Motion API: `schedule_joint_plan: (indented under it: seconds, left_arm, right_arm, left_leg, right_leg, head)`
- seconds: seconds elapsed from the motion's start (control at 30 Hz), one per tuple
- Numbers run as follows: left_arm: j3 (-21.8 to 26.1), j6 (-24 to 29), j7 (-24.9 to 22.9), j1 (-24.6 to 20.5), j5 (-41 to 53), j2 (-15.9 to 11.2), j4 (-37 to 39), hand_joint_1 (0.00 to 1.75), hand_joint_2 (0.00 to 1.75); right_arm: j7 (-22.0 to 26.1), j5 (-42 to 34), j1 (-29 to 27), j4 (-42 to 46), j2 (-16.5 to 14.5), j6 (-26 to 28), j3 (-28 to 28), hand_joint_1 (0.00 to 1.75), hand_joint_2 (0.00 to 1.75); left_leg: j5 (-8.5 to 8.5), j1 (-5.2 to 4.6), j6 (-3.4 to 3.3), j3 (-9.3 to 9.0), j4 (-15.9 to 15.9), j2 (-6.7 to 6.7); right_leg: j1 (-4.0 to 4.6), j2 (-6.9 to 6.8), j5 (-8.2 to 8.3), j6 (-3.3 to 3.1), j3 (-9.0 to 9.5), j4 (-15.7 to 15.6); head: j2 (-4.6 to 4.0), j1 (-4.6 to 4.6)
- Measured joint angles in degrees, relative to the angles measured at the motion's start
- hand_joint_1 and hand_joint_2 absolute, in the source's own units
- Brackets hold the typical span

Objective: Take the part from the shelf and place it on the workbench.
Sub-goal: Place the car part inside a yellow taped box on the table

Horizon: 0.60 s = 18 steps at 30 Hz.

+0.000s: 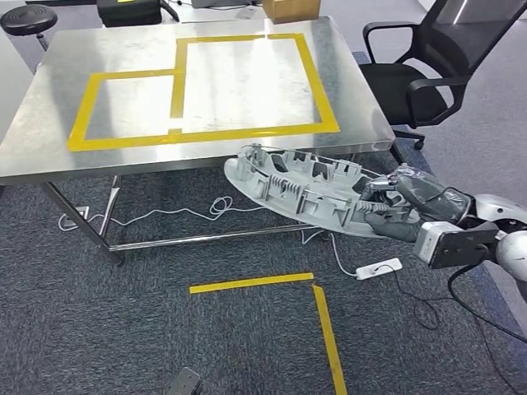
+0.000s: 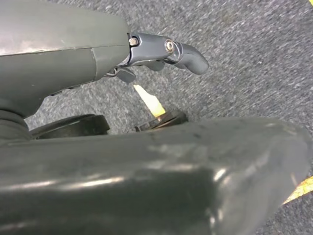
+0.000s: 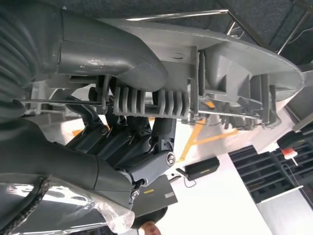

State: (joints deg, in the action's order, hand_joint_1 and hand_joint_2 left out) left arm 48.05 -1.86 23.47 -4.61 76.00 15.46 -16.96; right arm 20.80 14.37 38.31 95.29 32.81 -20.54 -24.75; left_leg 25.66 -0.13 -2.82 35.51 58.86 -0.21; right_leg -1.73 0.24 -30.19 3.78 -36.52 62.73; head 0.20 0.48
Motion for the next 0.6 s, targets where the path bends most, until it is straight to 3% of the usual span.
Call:
schedule_joint_plan:
  seconds: [0.07,0.1,0.13,0.17,0.2,0.27,0.3,0.37,0.47,0.6]
  left_arm:
    - [0.0,0.0,0.0,0.0,0.0,0.0,0.0,0.00,0.00]
    - [0.0,0.0,0.0,0.0,0.0,0.0,0.0,0.00,0.00]
    - [0.0,0.0,0.0,0.0,0.0,0.0,0.0,0.00,0.00]
    - [0.0,-0.1,0.0,0.0,0.0,0.0,0.0,0.00,0.00]
    - [0.0,-0.2,0.0,0.0,0.0,0.0,0.0,0.00,0.00]
    - [0.0,-0.5,0.4,0.0,0.1,0.0,0.1,0.00,0.00]
    - [0.0,-0.7,0.8,0.0,0.1,0.0,0.2,0.00,0.00]
    - [-0.1,-0.9,1.9,0.1,0.4,-0.1,0.4,0.00,0.00]
    - [-0.3,-0.9,2.5,0.1,0.5,-0.2,0.7,0.00,0.00]
    - [-0.3,-0.8,2.5,0.0,0.1,-0.2,0.9,0.00,0.00]
  right_arm:
    - [0.1,0.0,0.1,-0.1,0.0,0.0,0.0,1.75,1.75]
    - [0.1,0.0,0.1,-0.1,0.0,0.0,0.0,1.75,1.75]
    - [0.1,0.0,0.0,-0.2,0.0,0.0,0.0,1.75,1.75]
    - [0.1,0.0,0.0,-0.3,0.0,-0.1,0.0,1.75,1.75]
    - [0.1,0.0,0.1,-0.3,0.0,-0.1,0.0,1.75,1.75]
    - [0.2,-0.1,0.4,-0.4,0.0,-0.2,0.0,1.75,1.75]
    - [0.3,-0.2,0.6,-0.4,0.0,-0.2,0.0,1.75,1.75]
    - [0.6,-0.4,0.8,-0.4,0.0,-0.3,0.0,1.75,1.75]
    - [0.7,-0.6,0.8,-0.4,0.0,-0.5,0.0,1.75,1.75]
    - [0.7,-0.7,0.8,-0.5,0.0,-0.5,0.0,1.75,1.75]
  left_leg:
    - [0.14,-0.26,-0.42,-0.12,0.0,0.03]
    - [0.23,-0.41,-0.56,-0.17,0.0,0.04]
    - [0.33,-0.54,-0.67,-0.27,0.0,0.03]
    - [0.45,-0.63,-0.73,-0.42,0.0,0.01]
    - [0.63,-0.69,-0.74,-0.63,0.1,-0.02]
    - [1.12,-0.87,-0.48,-0.86,0.4,-0.08]
    - [1.30,-0.98,-0.29,-0.82,0.6,-0.08]
    - [1.44,-1.24,-0.23,-0.64,0.9,-0.06]
    - [1.36,-1.25,-0.59,-0.80,0.6,0.00]
    - [1.34,-1.27,-0.49,-0.92,0.4,0.02]
  right_leg:
    - [0.10,-0.03,-2.88,0.03,-4.05,7.6]
    - [0.11,-0.03,-3.62,0.08,-5.95,10.7]
    - [0.14,-0.04,-3.33,0.08,-6.99,12.0]
    - [0.18,-0.04,-1.99,0.00,-6.92,11.1]
    - [0.25,-0.06,0.15,-0.15,-5.80,8.2]
    - [0.53,-0.27,3.82,-0.62,-2.24,0.5]
    - [0.67,-0.37,4.57,-0.87,-0.84,-2.2]
    - [0.82,-0.40,4.57,-0.98,0.39,-4.1]
    - [0.85,-0.27,4.60,-0.97,0.39,-4.3]
    - [0.83,-0.29,4.46,-1.19,0.41,-4.3]
  head:
    - [0.00,0.05]
    - [0.00,0.04]
    - [0.00,0.04]
    - [0.00,0.04]
    - [0.00,0.05]
    - [0.00,0.06]
    - [0.00,0.04]
    - [0.00,0.00]
    - [0.00,-0.02]
    - [0.00,-0.02]
